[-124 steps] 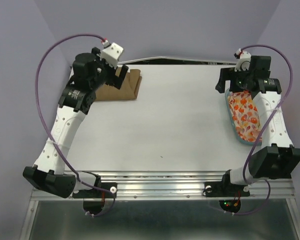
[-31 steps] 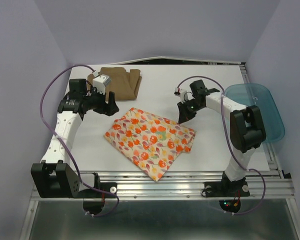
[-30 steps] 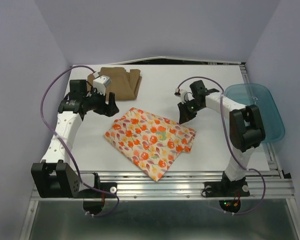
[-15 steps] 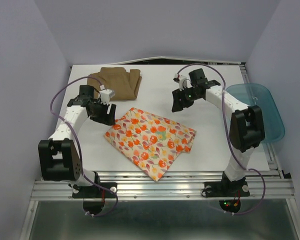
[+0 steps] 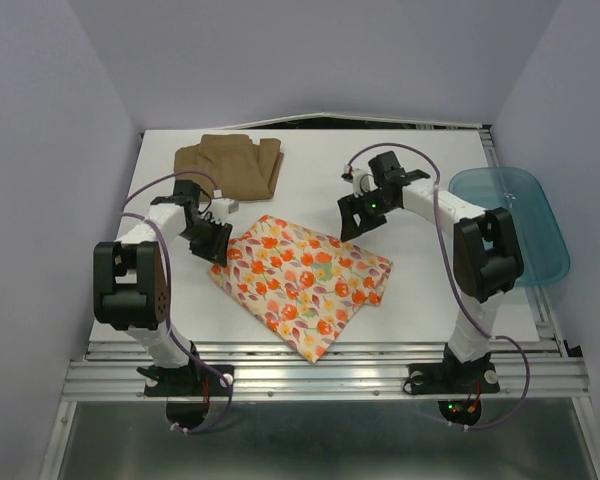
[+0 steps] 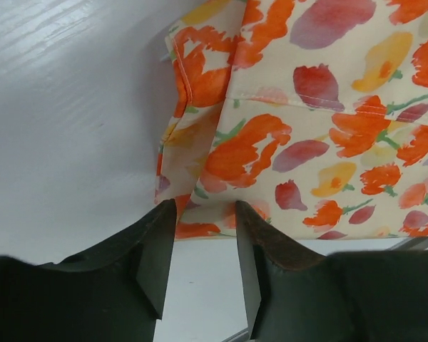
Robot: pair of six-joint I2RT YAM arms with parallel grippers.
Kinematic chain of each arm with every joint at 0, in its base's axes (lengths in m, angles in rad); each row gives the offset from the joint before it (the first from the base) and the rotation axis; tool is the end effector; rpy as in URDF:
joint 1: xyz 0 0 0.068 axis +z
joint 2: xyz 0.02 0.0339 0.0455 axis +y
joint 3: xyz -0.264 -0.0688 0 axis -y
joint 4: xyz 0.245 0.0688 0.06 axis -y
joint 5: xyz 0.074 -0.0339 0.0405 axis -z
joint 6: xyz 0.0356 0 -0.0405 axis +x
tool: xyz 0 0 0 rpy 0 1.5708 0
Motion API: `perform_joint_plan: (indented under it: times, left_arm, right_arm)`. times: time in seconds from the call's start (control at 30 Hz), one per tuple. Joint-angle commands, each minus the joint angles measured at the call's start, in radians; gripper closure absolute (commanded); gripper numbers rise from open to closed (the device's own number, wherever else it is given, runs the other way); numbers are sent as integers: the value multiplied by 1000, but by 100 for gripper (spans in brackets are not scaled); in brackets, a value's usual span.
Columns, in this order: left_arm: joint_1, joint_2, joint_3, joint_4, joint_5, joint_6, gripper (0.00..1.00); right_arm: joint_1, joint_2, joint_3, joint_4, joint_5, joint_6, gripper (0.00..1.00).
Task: Fold and stack the skirts
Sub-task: Flatten the skirt out
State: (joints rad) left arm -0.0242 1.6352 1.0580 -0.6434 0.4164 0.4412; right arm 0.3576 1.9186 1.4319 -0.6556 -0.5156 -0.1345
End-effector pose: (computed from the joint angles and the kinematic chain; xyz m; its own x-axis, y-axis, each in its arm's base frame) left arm 0.3112 -0.0219 0.1935 -0.7804 0.4095 -0.4725 0.5464 0.8140 -0.1970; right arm 0.3669 0.1558 0.2047 -0.7778 -0.4152 -0.4719 -0.6062 0.6938 0.3887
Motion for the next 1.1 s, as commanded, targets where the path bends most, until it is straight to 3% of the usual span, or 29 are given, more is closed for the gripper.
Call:
perform_joint_plan:
  times: [0.0,0.03,0.1,0.13,0.17,0.4,0.53,0.67,0.77,0.8,0.9,1.07]
  left_arm:
    - [-3,9,17,-18,33,10,60]
    - [-3,14,23,-21,36,11,62]
    - [-3,14,48,-27,45,10,77]
    - [-3,9,68,-39,56,11,95]
    - [-3,5,80,-47,62,10,100]
    - [-11,-112,255,-170,209,45,100]
    - [-123,-190,342,-196,248,27,100]
    - [-374,-222,341,-121,262,-28,100]
    - [-529,-201,315,-49,201,-41,100]
    - [-627,-187,309,-33,179,-29,100]
    - [-768,-83,274,28,130,-13,100]
    - [-878,55,249,120,21,-1,100]
  right_arm:
    - [-5,-96,7,11,43,12,23]
    - [-5,-101,12,8,45,12,23]
    - [-14,-110,22,2,45,12,23]
    - [-26,-116,34,-4,46,10,23]
    - [-37,-119,42,-7,45,12,23]
    - [-97,-142,134,-58,20,12,23]
    - [-158,-153,192,-99,-46,22,23]
    - [-262,-151,245,-191,-136,32,24]
    - [-296,-151,255,-243,-188,18,26]
    - [-296,-155,257,-280,-192,3,26]
    - [-305,-162,237,-328,-204,-11,28]
    - [-305,-164,147,-335,-254,-20,31]
